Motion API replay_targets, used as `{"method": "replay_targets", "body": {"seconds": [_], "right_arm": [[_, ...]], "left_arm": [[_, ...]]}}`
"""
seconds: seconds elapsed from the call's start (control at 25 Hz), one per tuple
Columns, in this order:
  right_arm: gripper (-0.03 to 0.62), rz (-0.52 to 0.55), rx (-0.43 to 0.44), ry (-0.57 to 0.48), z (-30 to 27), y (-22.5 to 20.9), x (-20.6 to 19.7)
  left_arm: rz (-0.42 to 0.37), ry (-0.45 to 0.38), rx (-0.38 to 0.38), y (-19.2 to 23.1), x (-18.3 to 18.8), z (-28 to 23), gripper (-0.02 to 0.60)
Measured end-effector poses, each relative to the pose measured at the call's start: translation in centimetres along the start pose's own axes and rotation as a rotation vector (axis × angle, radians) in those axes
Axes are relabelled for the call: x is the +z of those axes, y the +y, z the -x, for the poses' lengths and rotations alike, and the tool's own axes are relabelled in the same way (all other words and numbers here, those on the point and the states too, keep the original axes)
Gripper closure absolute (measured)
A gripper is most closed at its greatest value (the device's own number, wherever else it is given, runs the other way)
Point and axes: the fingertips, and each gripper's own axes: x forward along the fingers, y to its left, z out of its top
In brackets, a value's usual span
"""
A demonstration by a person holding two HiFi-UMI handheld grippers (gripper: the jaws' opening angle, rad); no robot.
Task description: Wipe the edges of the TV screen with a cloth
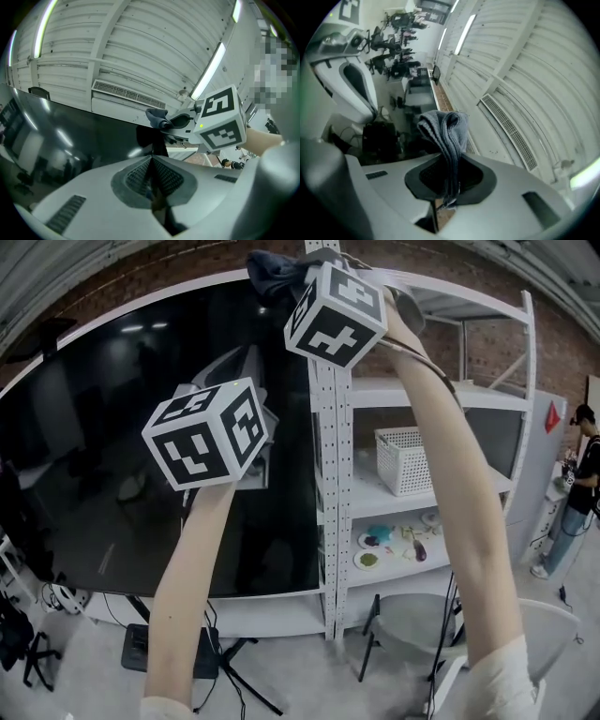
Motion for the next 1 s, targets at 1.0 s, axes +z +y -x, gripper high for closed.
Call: {"method": "replay_targets", "body": {"seconds": [1.0], "right_arm": [[0.545,-0.515,0.117,-0.176,4.0,7.8,-2.2]], "left_arm": [[0.05,-0.027,-0.043,-3.1,-2.3,2.0,0.566]]}}
